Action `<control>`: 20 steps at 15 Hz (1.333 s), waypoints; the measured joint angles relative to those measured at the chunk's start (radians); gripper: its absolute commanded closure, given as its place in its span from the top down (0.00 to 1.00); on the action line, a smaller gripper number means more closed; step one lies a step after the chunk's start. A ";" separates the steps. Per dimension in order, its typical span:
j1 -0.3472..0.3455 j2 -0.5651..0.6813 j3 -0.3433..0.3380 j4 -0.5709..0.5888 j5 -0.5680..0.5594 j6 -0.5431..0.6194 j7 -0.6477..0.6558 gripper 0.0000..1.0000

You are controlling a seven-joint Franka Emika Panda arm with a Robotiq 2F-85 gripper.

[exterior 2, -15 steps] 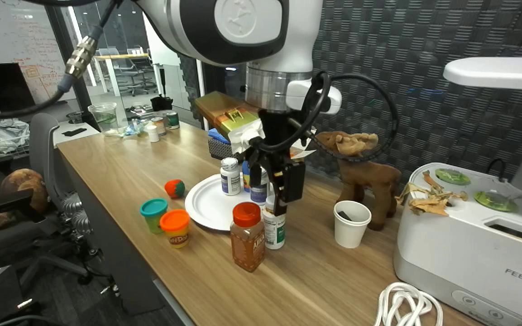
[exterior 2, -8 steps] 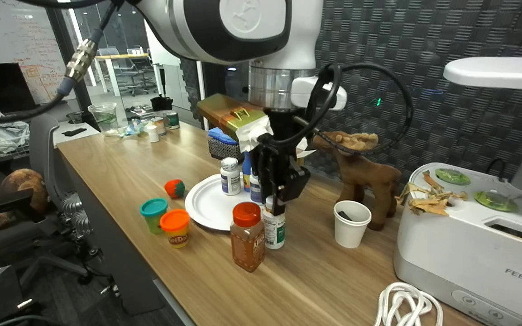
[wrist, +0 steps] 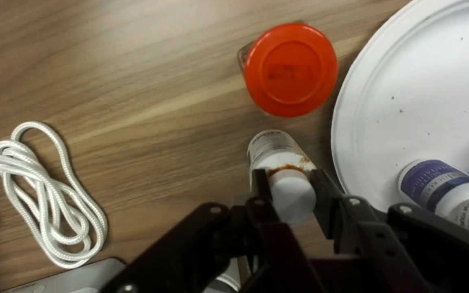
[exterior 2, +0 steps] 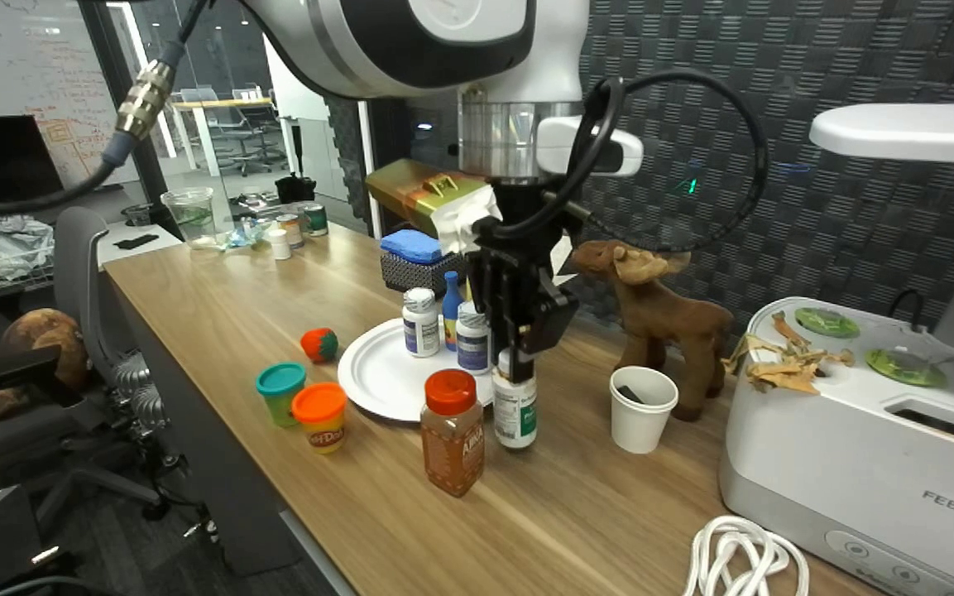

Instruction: Pick up the bottles and small containers from the table and put them on the white plate.

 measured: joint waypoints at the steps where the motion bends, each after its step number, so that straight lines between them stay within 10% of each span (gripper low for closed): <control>1: 0.004 -0.012 0.002 0.004 0.000 0.000 0.015 0.07; 20: 0.124 -0.137 0.131 -0.018 0.025 -0.113 0.118 0.07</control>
